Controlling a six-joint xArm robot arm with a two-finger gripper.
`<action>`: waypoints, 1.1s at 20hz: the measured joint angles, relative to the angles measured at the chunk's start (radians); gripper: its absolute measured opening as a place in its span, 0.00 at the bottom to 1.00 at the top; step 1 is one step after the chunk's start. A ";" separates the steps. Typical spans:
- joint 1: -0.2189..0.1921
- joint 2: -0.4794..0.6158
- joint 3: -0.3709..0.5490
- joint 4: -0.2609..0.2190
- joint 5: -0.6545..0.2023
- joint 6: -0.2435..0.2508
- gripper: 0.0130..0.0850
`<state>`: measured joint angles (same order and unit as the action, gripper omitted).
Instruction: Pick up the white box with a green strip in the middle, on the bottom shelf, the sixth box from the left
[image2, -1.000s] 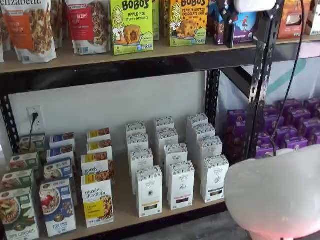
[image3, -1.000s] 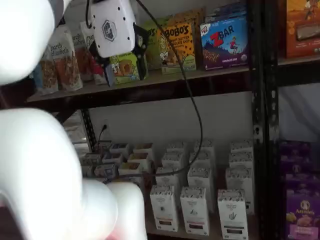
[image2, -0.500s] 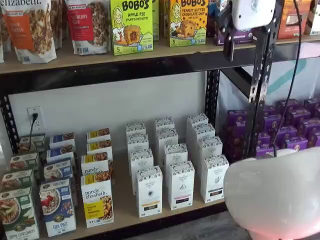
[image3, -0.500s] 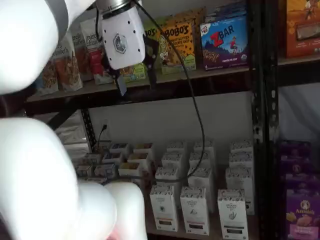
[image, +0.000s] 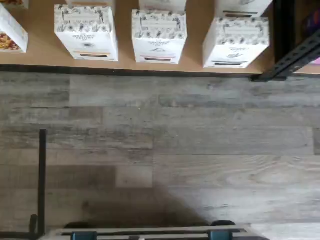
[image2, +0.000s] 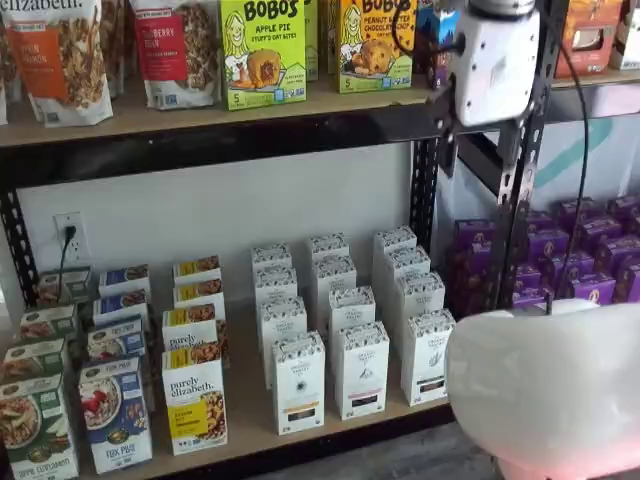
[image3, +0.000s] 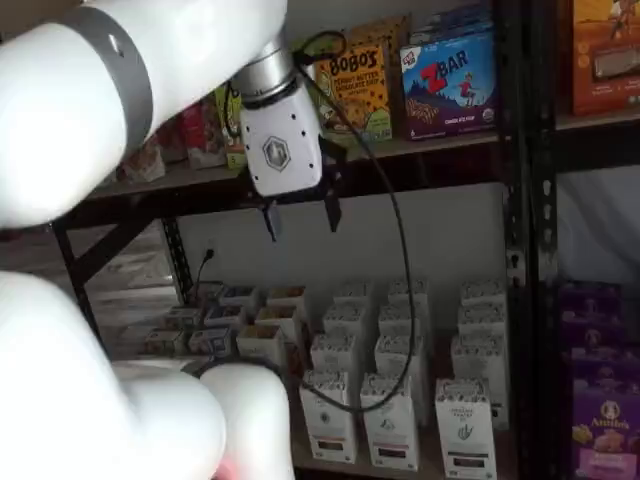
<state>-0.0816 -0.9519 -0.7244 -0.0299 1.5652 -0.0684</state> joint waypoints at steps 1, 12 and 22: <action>-0.013 0.000 0.033 0.006 -0.033 -0.012 1.00; -0.100 0.082 0.308 0.001 -0.389 -0.087 1.00; -0.143 0.310 0.454 0.032 -0.781 -0.143 1.00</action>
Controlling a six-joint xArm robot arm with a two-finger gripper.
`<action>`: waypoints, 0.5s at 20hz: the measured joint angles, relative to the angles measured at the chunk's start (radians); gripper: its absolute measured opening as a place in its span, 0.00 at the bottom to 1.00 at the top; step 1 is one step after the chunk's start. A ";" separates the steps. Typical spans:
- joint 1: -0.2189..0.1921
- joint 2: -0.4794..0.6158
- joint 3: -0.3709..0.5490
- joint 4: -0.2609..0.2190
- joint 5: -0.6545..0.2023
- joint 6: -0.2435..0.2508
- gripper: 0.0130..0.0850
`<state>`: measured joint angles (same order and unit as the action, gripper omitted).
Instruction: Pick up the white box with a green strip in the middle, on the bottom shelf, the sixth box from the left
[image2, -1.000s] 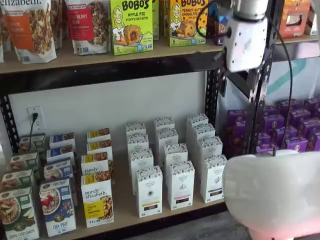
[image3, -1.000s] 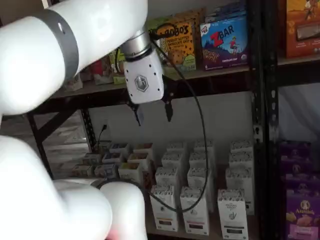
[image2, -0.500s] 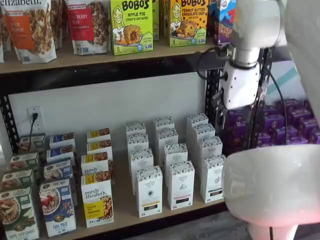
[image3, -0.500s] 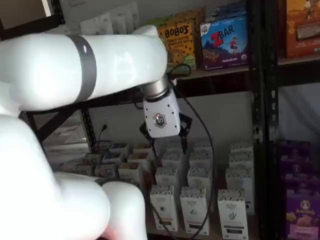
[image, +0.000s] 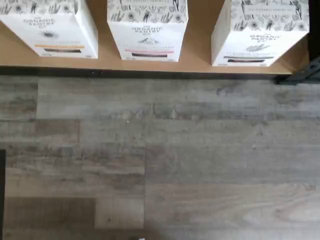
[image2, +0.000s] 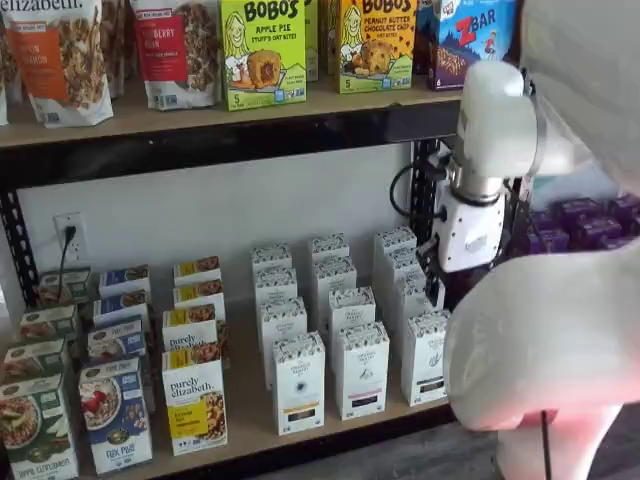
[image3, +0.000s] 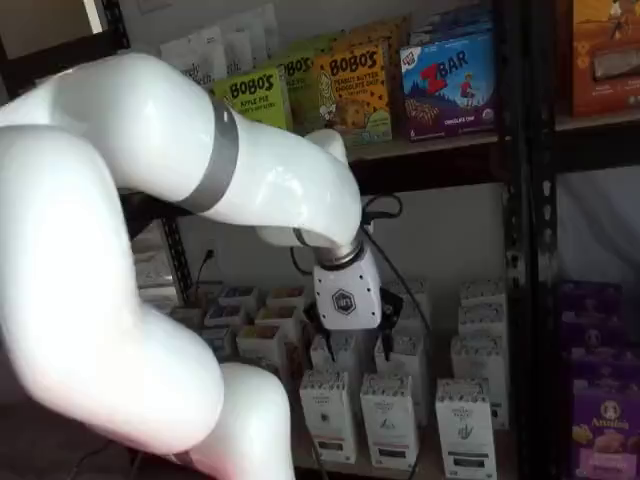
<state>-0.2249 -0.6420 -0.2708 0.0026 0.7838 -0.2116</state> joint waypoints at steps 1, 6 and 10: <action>-0.005 0.026 0.005 0.006 -0.034 -0.009 1.00; -0.022 0.205 -0.011 0.018 -0.188 -0.039 1.00; -0.015 0.386 -0.046 0.029 -0.351 -0.046 1.00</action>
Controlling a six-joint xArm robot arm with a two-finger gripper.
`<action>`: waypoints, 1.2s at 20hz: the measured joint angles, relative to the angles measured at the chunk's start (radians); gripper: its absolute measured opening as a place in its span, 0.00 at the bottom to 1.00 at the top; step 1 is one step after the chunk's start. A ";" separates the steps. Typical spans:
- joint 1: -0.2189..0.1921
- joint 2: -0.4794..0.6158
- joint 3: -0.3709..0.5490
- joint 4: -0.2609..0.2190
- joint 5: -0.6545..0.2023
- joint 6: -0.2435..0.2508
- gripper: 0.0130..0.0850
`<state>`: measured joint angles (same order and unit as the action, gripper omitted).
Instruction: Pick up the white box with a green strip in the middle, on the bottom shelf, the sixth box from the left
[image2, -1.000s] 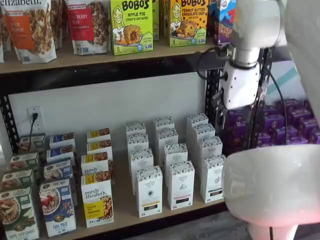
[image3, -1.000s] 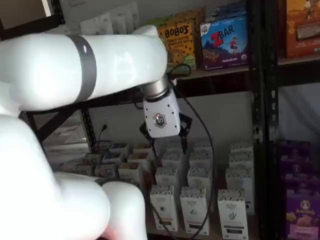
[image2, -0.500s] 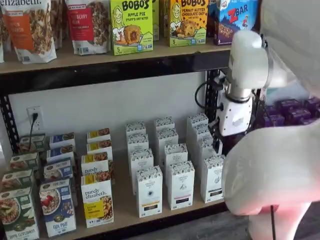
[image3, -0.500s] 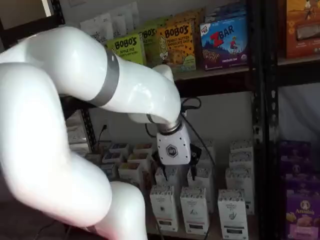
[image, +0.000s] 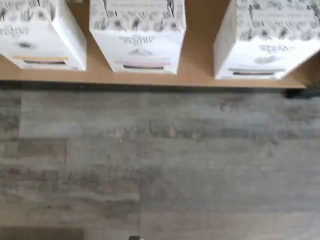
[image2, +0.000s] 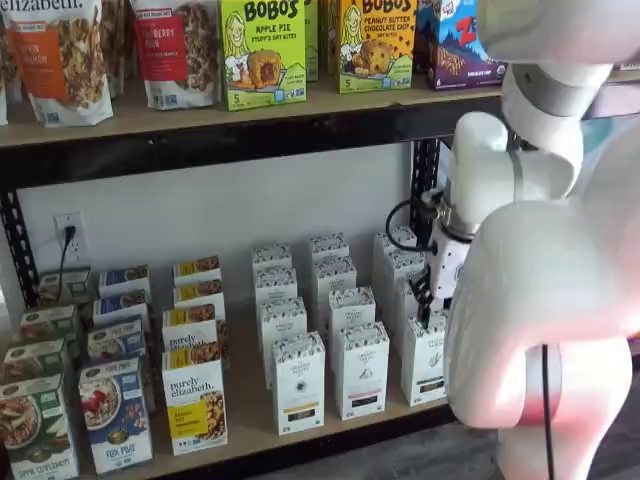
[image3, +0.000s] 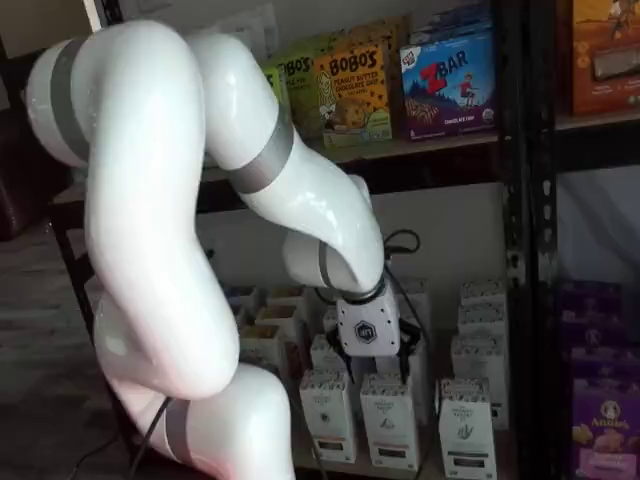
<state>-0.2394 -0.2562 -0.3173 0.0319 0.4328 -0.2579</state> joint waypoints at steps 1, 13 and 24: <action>0.003 0.047 -0.012 0.018 -0.044 -0.015 1.00; 0.022 0.475 -0.243 -0.031 -0.217 0.046 1.00; -0.026 0.753 -0.492 0.022 -0.265 -0.055 1.00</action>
<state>-0.2655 0.4967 -0.8096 0.0544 0.1677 -0.3131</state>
